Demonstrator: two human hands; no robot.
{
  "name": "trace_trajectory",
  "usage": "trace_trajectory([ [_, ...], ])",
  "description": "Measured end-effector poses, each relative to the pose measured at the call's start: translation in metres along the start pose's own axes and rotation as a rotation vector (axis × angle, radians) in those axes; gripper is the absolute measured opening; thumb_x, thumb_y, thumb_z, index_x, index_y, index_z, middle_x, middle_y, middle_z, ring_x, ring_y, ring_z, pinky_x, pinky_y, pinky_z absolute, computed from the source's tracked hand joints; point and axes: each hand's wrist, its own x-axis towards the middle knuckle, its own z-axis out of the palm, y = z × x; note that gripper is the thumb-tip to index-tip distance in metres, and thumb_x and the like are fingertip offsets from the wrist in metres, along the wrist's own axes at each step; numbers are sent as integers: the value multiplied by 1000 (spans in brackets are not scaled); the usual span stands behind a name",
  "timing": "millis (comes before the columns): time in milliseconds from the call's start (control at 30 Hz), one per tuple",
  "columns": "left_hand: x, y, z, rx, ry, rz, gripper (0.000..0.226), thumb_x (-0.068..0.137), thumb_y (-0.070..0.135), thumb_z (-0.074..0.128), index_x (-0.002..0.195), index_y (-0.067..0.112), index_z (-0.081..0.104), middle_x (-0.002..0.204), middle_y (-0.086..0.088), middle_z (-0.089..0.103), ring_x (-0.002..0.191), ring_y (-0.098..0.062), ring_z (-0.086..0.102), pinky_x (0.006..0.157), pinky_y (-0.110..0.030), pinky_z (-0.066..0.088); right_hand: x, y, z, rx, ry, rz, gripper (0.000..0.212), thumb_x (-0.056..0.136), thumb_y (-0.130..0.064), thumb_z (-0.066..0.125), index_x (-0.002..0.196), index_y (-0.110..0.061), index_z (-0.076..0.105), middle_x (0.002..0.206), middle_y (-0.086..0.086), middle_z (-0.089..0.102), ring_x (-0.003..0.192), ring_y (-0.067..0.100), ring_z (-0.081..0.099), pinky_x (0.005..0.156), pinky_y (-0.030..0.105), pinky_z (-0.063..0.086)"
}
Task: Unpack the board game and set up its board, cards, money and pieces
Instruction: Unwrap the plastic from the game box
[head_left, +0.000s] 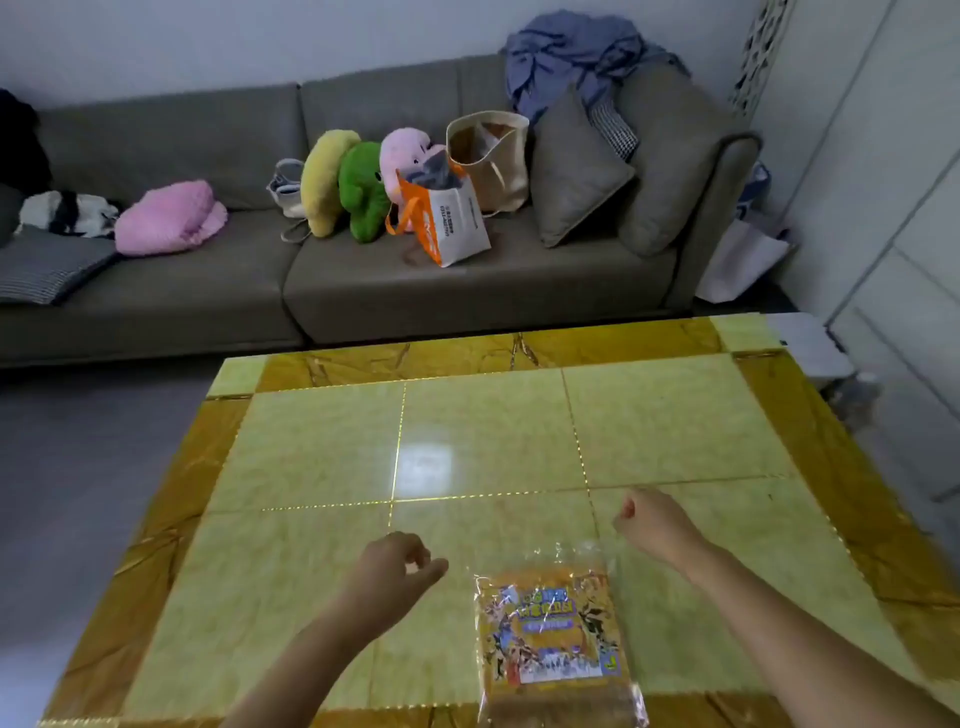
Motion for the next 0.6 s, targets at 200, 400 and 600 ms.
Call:
trace_trajectory([
  [200, 79, -38, 73, 0, -98, 73, 25, 85, 42, 65, 69, 33, 49, 88, 9, 60, 91, -9, 55, 68, -16, 36, 60, 43, 61, 126, -17, 87, 10, 87, -19, 61, 79, -15, 55, 89, 4, 64, 84, 20, 58, 66, 27, 39],
  [400, 134, -53, 138, 30, -71, 256, 36, 84, 44, 65, 113, 24, 57, 111, 11, 56, 98, -2, 49, 72, -9, 33, 107, 59, 96, 213, -50, 56, 23, 91, -37, 60, 88, -15, 60, 90, 6, 66, 73, 17, 58, 65, 28, 45],
  [600, 156, -52, 181, -4, -19, 315, 43, 84, 48, 64, 115, 20, 57, 103, 6, 60, 90, -7, 54, 77, -17, 40, 119, 45, 98, 188, -286, -74, 37, 91, -47, 56, 97, -12, 67, 86, 3, 69, 66, 16, 60, 63, 26, 50],
])
